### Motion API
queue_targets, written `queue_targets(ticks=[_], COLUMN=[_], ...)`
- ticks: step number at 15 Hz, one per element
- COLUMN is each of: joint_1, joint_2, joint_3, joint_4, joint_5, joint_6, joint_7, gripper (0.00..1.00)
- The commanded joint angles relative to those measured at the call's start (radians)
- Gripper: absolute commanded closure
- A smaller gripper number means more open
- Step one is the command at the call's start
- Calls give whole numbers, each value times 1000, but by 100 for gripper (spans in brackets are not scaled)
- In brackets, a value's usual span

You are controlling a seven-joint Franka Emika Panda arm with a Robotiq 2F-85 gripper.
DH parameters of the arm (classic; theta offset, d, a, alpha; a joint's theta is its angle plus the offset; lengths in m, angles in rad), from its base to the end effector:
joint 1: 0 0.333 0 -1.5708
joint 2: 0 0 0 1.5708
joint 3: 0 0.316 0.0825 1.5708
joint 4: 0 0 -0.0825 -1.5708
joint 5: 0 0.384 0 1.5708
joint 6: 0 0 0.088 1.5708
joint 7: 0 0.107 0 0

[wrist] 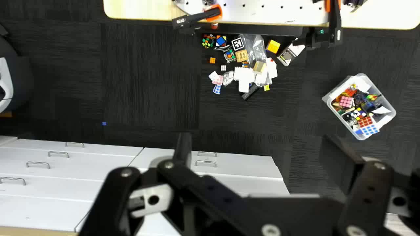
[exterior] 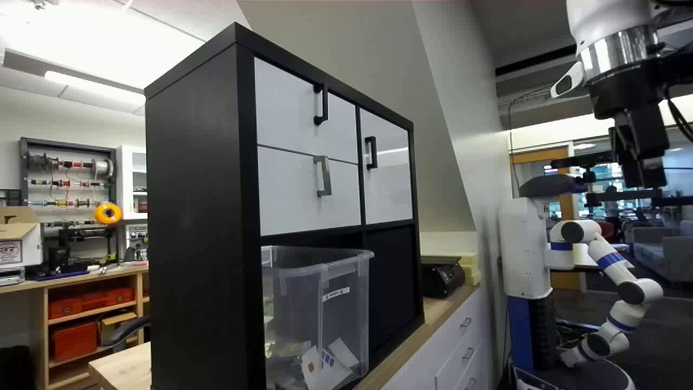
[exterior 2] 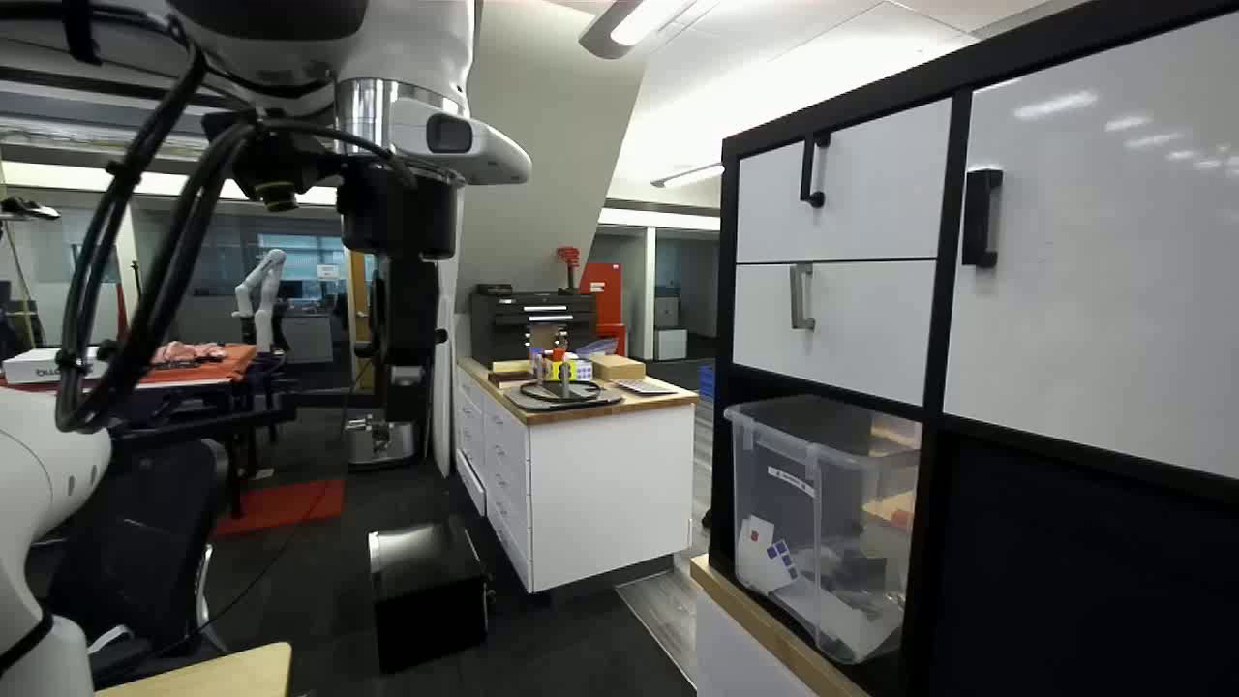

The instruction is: Partially pull out the box from the shelf

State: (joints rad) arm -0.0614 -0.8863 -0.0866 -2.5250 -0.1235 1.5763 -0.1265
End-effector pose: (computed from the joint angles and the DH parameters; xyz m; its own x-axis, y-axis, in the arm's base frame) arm 0.2726 -0.0590 0.5396 0.9974 0.0153 -0.0706 0.0187 -0.9987 0.0476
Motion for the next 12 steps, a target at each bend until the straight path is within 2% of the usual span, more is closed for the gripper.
queue_targets(ticks=[1, 12], joint_1=[8, 14], joint_2=[0, 9], joint_3=[-5, 0], joint_4=[2, 1], joint_5=[-4, -2], joint_6=[-3, 9], joint_7=[5, 7], gripper=[0, 0])
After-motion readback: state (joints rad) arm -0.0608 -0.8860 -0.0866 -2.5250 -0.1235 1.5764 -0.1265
